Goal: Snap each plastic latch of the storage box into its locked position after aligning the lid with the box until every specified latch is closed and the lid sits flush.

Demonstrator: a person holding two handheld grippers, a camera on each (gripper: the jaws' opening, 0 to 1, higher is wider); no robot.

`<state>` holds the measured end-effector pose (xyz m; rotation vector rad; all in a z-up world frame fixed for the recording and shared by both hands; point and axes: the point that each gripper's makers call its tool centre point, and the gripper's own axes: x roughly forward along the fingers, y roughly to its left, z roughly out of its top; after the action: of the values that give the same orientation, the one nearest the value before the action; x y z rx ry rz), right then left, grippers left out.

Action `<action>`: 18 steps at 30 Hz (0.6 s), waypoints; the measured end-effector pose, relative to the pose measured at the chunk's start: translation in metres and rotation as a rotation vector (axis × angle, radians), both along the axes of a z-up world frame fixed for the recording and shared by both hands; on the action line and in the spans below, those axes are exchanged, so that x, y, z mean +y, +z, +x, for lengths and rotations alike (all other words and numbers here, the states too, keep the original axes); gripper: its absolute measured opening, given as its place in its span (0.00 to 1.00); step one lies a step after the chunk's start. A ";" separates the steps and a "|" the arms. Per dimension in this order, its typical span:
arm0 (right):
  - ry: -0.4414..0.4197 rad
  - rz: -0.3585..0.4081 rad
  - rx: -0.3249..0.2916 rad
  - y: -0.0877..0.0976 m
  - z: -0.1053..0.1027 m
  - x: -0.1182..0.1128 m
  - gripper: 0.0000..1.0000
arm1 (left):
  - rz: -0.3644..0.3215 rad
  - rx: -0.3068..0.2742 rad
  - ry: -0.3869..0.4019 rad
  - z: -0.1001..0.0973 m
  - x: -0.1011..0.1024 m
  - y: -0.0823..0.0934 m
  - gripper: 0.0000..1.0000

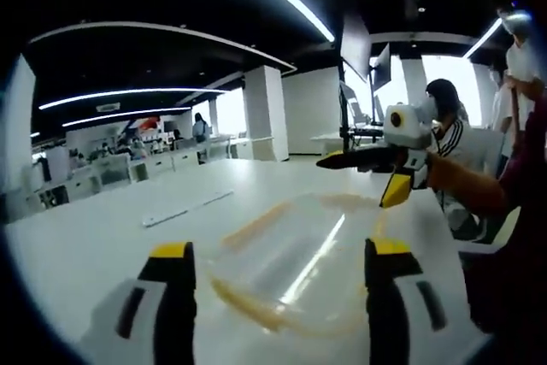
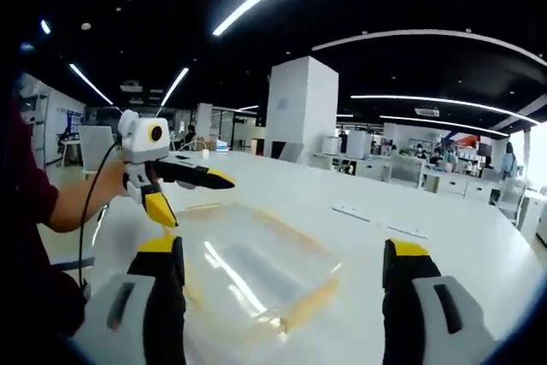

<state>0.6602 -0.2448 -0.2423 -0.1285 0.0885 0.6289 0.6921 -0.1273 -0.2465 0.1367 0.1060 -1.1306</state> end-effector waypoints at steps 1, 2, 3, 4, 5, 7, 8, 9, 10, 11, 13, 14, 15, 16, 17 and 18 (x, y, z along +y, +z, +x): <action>-0.002 -0.002 -0.002 0.000 0.000 0.000 1.00 | -0.003 0.002 0.003 -0.001 0.001 0.001 0.87; -0.004 -0.005 -0.006 0.001 -0.001 -0.001 1.00 | -0.005 0.002 0.004 -0.002 0.002 0.001 0.87; -0.006 -0.004 -0.012 0.003 -0.002 -0.002 1.00 | -0.011 0.001 0.003 -0.004 0.003 0.003 0.87; -0.007 0.001 -0.015 0.004 -0.004 -0.002 1.00 | -0.017 -0.001 0.004 -0.005 0.004 0.004 0.87; -0.008 0.006 -0.018 0.006 -0.005 -0.003 1.00 | -0.022 -0.003 0.006 -0.006 0.004 0.006 0.88; -0.011 0.005 -0.024 0.007 -0.007 -0.003 1.00 | -0.026 -0.003 0.004 -0.009 0.006 0.007 0.87; -0.012 0.005 -0.025 0.008 -0.008 -0.004 1.00 | -0.029 -0.002 0.004 -0.011 0.007 0.008 0.87; -0.011 0.004 -0.024 0.008 -0.010 -0.004 1.00 | -0.031 -0.001 0.002 -0.013 0.007 0.008 0.87; -0.013 0.002 -0.023 0.008 -0.012 -0.004 1.00 | -0.028 0.001 -0.003 -0.016 0.007 0.008 0.86; -0.017 -0.001 -0.024 0.007 -0.013 -0.005 1.00 | -0.026 0.002 -0.003 -0.018 0.008 0.007 0.87; -0.022 -0.004 -0.029 0.008 -0.017 -0.007 1.00 | -0.035 -0.008 0.004 -0.021 0.012 0.010 0.87; -0.026 0.000 -0.035 0.010 -0.018 -0.008 1.00 | -0.041 -0.013 0.009 -0.022 0.014 0.012 0.88; -0.029 0.007 -0.043 0.012 -0.020 -0.009 1.00 | -0.047 -0.018 0.013 -0.023 0.017 0.015 0.88; -0.032 0.010 -0.046 0.013 -0.021 -0.010 1.00 | -0.055 -0.022 0.016 -0.024 0.019 0.017 0.88; -0.038 0.014 -0.048 0.014 -0.023 -0.012 1.00 | -0.058 -0.024 0.017 -0.025 0.020 0.018 0.89; -0.045 0.016 -0.052 0.016 -0.025 -0.013 1.00 | -0.062 -0.030 0.020 -0.027 0.022 0.020 0.89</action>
<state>0.6355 -0.2577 -0.2263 -0.1265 0.0360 0.5811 0.6654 -0.1054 -0.2265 0.0969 0.0455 -1.1107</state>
